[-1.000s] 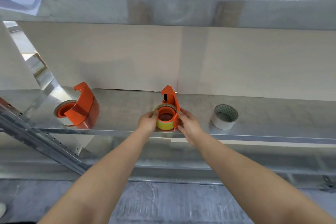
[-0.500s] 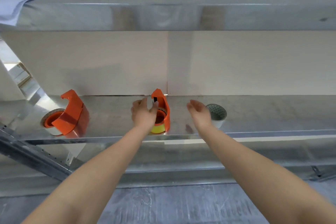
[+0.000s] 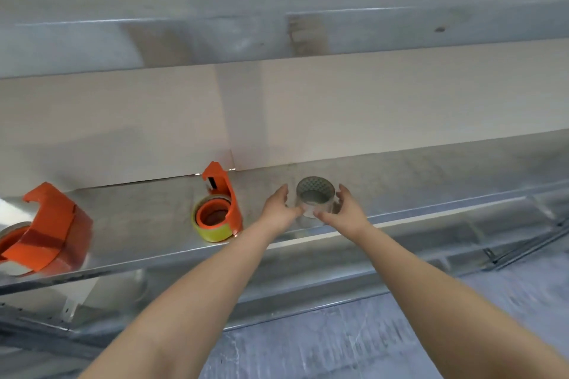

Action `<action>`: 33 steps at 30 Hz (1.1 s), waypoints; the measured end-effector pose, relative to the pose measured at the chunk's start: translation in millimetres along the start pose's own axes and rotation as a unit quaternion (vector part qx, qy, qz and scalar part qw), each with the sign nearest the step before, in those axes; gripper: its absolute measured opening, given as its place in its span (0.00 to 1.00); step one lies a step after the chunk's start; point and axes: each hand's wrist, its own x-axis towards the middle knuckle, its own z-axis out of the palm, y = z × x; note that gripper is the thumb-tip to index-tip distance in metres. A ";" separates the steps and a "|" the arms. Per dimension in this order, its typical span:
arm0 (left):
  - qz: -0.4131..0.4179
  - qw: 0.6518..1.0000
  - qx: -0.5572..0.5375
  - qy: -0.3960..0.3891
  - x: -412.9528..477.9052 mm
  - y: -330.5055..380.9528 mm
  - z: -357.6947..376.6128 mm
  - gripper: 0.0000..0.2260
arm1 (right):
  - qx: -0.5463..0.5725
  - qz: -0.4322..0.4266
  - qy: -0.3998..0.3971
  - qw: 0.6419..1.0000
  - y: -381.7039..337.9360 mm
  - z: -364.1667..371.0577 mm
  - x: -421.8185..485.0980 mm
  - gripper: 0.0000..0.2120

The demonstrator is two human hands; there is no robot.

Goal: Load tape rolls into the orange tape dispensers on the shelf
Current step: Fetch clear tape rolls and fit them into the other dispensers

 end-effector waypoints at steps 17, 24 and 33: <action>0.094 0.993 -0.066 0.011 -0.5 54.0 84.4 0.23 | 0.065 -0.033 0.182 0.981 21.4 -62.7 -25.6 0.33; 0.143 0.981 -0.099 -0.089 -22.0 107.9 179.6 0.20 | 0.091 -0.030 0.260 0.961 60.3 -149.8 -51.4 0.29; 0.165 0.969 -0.125 -0.135 -21.5 173.3 311.4 0.21 | 0.091 -0.040 0.296 0.950 113.9 -286.8 -71.0 0.31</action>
